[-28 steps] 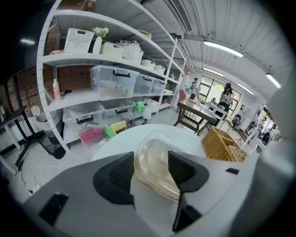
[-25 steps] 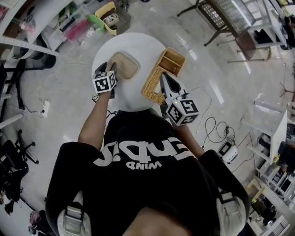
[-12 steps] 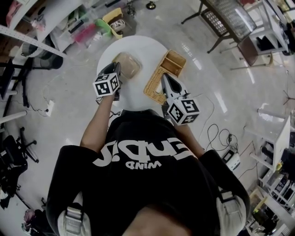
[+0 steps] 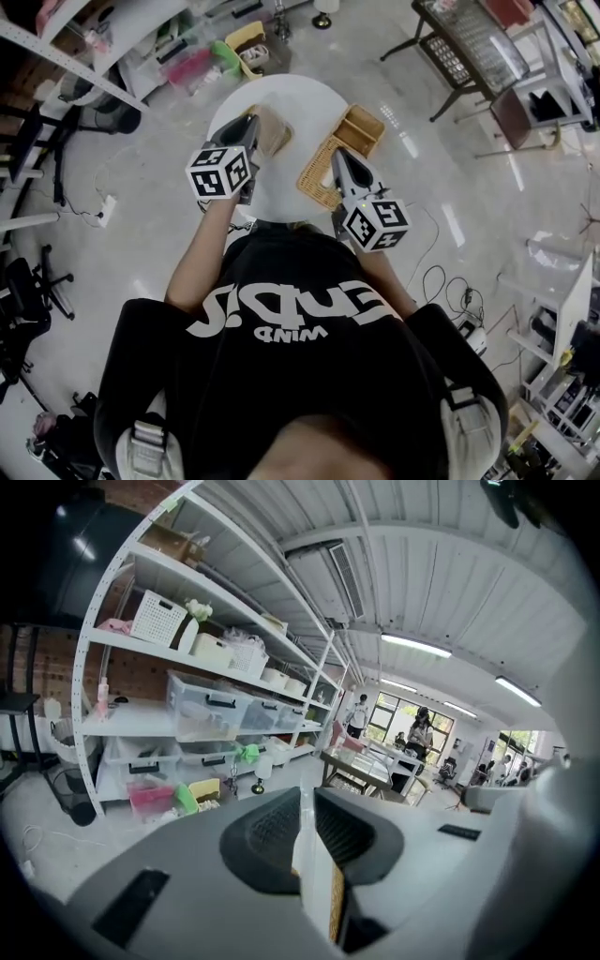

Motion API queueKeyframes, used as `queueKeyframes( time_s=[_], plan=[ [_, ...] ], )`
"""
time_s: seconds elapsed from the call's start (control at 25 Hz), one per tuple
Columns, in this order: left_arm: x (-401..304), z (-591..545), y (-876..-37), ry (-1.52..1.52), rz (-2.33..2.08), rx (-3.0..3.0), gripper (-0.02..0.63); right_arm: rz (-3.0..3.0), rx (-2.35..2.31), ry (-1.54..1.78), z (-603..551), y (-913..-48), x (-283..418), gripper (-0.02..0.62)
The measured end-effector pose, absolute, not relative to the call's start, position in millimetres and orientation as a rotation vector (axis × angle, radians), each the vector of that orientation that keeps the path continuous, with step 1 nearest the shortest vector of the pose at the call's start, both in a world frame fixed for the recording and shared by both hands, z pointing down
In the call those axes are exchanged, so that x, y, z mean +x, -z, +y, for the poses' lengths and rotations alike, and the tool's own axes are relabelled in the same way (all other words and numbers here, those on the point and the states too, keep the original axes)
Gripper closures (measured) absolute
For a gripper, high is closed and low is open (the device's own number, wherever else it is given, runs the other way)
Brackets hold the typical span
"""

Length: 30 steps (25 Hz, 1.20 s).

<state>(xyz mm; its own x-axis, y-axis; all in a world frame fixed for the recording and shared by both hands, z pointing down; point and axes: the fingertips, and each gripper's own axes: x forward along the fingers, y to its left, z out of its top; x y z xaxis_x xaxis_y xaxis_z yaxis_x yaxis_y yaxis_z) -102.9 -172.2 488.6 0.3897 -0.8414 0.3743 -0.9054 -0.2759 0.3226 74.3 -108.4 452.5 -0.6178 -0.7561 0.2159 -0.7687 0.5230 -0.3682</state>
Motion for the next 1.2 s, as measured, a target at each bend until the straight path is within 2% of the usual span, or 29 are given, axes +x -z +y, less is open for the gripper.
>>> queueKeyframes(
  time_s=[0.52,1.2],
  plan=[
    [-147,-114,-356,0.012,-1.770,2.269,0.561,-2.776,1.340,-0.597,-117,-433,63,0.597],
    [-181,-73,-385,0.077,-1.892,2.198,0.561,-2.814,1.336,-0.432,-117,-409,52,0.597]
  ],
)
